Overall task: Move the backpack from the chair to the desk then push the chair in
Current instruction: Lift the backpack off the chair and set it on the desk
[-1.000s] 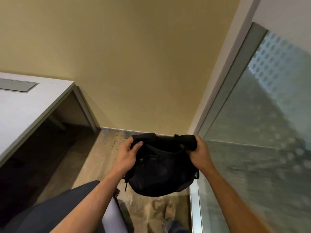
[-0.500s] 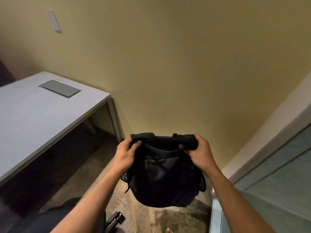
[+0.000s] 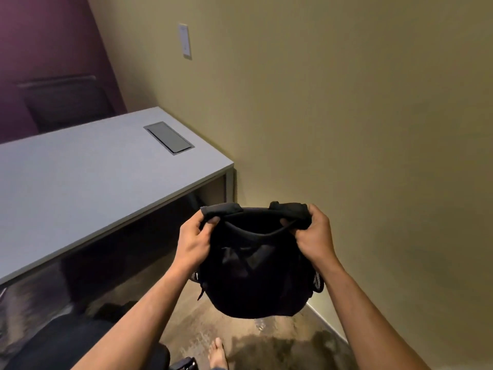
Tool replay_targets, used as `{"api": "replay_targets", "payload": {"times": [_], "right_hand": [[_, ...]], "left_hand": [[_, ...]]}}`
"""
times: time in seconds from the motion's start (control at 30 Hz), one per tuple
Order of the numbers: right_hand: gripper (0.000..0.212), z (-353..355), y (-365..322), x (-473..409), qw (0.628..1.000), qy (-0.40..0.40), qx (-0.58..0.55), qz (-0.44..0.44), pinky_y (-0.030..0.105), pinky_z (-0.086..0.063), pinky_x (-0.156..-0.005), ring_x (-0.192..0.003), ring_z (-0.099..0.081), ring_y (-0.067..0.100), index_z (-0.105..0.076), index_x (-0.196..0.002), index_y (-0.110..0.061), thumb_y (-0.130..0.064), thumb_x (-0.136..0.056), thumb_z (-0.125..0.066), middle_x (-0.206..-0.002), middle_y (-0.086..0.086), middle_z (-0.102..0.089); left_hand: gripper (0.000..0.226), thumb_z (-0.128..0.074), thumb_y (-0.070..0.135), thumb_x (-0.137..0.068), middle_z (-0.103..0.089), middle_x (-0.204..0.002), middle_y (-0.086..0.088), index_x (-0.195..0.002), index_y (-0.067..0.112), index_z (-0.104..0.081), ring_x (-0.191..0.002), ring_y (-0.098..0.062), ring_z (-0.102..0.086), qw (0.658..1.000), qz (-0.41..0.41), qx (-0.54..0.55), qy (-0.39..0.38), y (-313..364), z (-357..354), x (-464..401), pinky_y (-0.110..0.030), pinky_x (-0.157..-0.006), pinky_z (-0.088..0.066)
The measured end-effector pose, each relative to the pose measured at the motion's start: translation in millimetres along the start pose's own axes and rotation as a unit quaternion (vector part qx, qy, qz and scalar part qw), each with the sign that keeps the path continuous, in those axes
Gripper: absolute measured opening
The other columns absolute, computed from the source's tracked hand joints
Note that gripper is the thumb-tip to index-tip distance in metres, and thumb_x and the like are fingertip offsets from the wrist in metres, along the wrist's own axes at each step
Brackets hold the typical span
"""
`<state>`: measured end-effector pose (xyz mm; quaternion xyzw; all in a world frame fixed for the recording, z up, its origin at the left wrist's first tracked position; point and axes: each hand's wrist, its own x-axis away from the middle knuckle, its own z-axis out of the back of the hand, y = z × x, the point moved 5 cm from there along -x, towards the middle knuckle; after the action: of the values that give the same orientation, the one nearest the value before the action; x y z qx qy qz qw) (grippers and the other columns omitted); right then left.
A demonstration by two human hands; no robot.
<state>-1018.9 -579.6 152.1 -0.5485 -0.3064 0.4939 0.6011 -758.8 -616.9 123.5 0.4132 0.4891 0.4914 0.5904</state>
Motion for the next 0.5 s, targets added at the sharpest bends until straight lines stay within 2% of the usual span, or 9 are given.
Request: {"api": "replay_targets", "payload": {"times": [0.1,0.2,0.3,0.4,0.5], "right_hand": [[0.03,-27.5,-4.6,-41.7,1.0,-0.016,-0.011,0.015,0.023,-0.054,-0.073,-0.083,-0.07,0.01,-0.065,-0.087,-0.023,-0.006,-0.072,-0.085,-0.088,-0.003,-0.074],[0.027,-60.2,-15.4,-84.6,0.999,-0.036,-0.027,0.03,0.027,-0.056,-0.075,-0.083,-0.07,0.014,-0.066,-0.089,-0.014,-0.002,-0.072,-0.084,-0.088,0.001,-0.074],[0.027,-96.2,-35.1,-124.5,0.997,-0.056,-0.038,0.043,0.022,-0.053,-0.071,-0.078,-0.069,0.008,-0.066,-0.087,-0.014,0.001,-0.072,-0.082,-0.085,-0.002,-0.074],[0.026,-126.9,-54.3,-158.7,0.995,-0.072,-0.042,0.054,0.021,-0.052,-0.069,-0.077,-0.069,0.005,-0.065,-0.087,-0.016,-0.001,-0.073,-0.081,-0.085,-0.003,-0.074],[0.025,-151.8,-71.7,-190.1,0.994,-0.084,-0.032,0.068,0.026,-0.056,-0.073,-0.081,-0.069,0.009,-0.066,-0.09,-0.013,-0.002,-0.074,-0.081,-0.089,-0.001,-0.073]], "left_hand": [[0.017,-0.057,0.02,-0.097,-0.074,-0.101,0.003,-0.104,0.028,-0.07,-0.099,-0.015,-0.068,1.0,0.001,-0.001,0.021,-1.2,15.8,-41.3,-0.036,-0.086,-0.055],[0.017,-0.057,0.019,-0.096,-0.074,-0.102,0.0,-0.105,0.023,-0.071,-0.101,-0.02,-0.068,0.998,0.001,0.014,0.056,-1.9,37.1,-81.2,-0.045,-0.09,-0.055],[0.02,-0.055,0.019,-0.097,-0.074,-0.107,0.0,-0.108,0.023,-0.072,-0.104,-0.021,-0.068,0.997,-0.001,0.022,0.067,3.4,63.4,-118.8,-0.052,-0.094,-0.054],[0.024,-0.053,0.014,-0.097,-0.074,-0.108,0.003,-0.109,0.022,-0.072,-0.106,-0.016,-0.068,0.997,-0.032,0.008,0.074,15.4,90.1,-152.2,-0.043,-0.094,-0.054],[0.022,-0.054,0.014,-0.097,-0.074,-0.102,0.005,-0.104,0.025,-0.071,-0.099,-0.011,-0.068,0.994,-0.044,-0.009,0.104,24.3,111.7,-183.7,-0.032,-0.085,-0.054]]}}
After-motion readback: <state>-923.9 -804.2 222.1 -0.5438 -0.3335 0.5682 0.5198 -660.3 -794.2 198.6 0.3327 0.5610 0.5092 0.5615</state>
